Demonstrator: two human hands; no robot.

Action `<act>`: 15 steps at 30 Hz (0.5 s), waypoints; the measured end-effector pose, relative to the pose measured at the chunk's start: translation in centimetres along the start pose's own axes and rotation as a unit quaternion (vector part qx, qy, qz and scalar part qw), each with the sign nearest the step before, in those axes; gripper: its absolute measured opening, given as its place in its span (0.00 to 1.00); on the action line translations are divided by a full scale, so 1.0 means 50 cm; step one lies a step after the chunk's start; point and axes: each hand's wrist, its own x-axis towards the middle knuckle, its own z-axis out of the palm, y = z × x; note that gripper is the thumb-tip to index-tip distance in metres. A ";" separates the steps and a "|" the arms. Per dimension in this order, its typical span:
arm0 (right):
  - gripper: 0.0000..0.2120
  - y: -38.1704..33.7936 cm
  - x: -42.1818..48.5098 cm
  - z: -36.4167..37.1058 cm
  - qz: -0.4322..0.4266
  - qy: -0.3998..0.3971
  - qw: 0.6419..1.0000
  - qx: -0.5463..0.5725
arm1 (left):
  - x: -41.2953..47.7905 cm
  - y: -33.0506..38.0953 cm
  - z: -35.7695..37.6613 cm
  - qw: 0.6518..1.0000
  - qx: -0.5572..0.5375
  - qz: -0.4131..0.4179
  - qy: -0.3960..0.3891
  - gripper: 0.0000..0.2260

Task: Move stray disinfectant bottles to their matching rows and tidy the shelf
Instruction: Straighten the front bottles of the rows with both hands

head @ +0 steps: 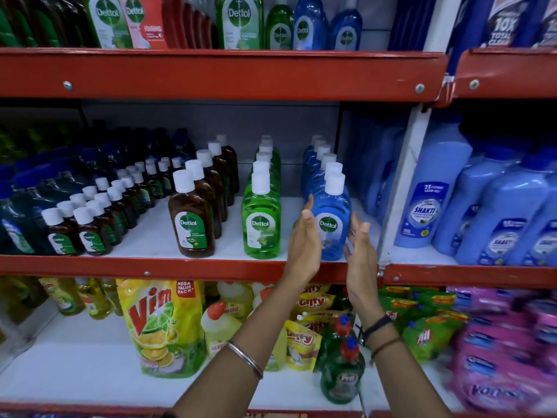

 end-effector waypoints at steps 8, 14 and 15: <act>0.39 -0.028 0.029 -0.040 0.053 -0.026 0.998 0.021 | -0.006 -0.003 -0.004 0.999 0.041 -0.003 -0.015 0.31; 0.44 -0.021 0.033 -0.042 0.049 -0.025 0.998 0.010 | -0.012 -0.003 -0.013 0.998 0.064 -0.006 -0.020 0.31; 0.46 -0.022 0.034 -0.042 0.051 -0.025 0.998 0.010 | -0.011 -0.003 -0.015 0.998 0.064 -0.004 -0.021 0.31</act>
